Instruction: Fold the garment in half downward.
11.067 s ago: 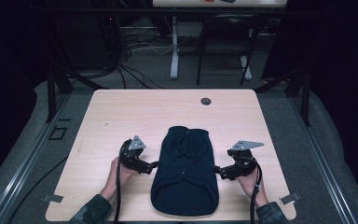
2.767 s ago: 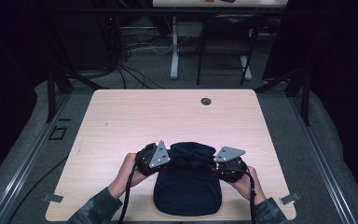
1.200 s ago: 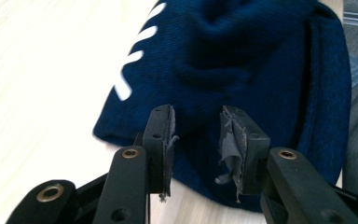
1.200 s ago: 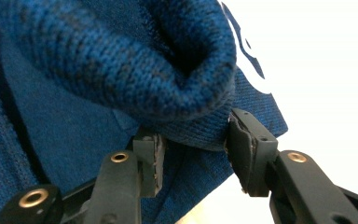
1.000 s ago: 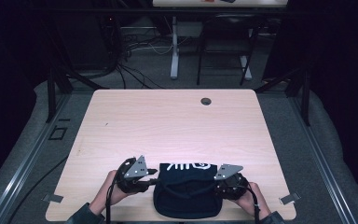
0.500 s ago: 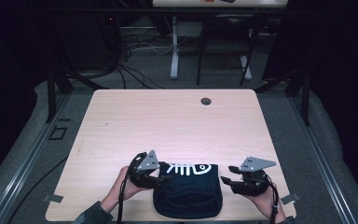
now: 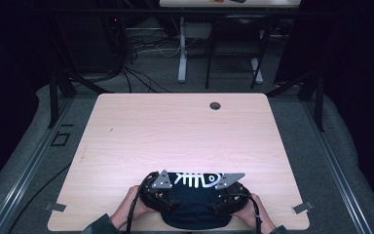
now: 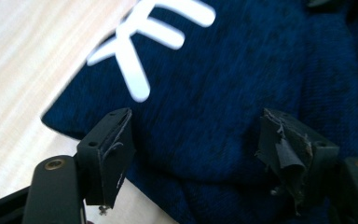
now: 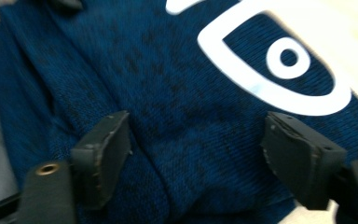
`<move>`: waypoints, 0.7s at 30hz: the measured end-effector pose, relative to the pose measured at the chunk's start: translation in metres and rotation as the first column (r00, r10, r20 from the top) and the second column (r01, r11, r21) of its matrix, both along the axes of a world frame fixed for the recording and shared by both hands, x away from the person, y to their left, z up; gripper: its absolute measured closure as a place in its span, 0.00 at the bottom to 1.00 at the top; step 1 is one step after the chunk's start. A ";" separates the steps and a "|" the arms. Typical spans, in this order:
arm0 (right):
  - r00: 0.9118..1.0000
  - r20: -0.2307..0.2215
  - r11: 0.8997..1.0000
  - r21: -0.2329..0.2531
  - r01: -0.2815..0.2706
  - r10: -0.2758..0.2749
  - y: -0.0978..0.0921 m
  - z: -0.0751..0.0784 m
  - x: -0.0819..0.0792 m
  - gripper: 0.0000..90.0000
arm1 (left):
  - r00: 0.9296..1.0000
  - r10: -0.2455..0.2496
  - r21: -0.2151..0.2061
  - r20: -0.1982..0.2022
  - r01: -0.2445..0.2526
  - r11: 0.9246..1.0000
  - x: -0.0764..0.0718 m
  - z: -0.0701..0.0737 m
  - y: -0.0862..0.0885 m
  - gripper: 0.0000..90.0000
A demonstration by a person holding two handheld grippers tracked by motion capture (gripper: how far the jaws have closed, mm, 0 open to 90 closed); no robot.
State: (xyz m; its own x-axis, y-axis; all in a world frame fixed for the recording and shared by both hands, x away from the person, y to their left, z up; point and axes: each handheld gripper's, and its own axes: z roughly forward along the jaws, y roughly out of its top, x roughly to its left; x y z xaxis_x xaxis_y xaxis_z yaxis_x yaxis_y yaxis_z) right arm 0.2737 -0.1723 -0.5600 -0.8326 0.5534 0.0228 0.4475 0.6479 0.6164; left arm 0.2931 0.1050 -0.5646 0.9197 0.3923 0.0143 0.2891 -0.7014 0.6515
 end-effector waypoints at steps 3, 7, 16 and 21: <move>1.000 0.025 1.000 -0.020 0.002 -0.002 0.002 -0.002 -0.004 0.23 | 1.000 0.027 -0.031 -0.015 -0.028 0.999 0.000 -0.007 0.003 0.26; 1.000 0.007 1.000 -0.006 0.009 -0.009 0.002 -0.005 -0.001 0.22 | 0.999 0.038 -0.059 -0.030 -0.039 0.997 0.001 -0.012 0.007 0.25; 0.999 0.011 0.999 -0.025 0.033 -0.032 0.006 -0.006 0.007 0.20 | 0.998 0.062 -0.057 -0.012 -0.063 0.996 0.009 -0.014 0.008 0.26; 0.999 0.015 0.999 -0.026 0.038 -0.038 0.008 -0.007 0.019 0.20 | 0.997 0.082 -0.054 0.001 -0.082 0.995 0.018 -0.014 0.008 0.26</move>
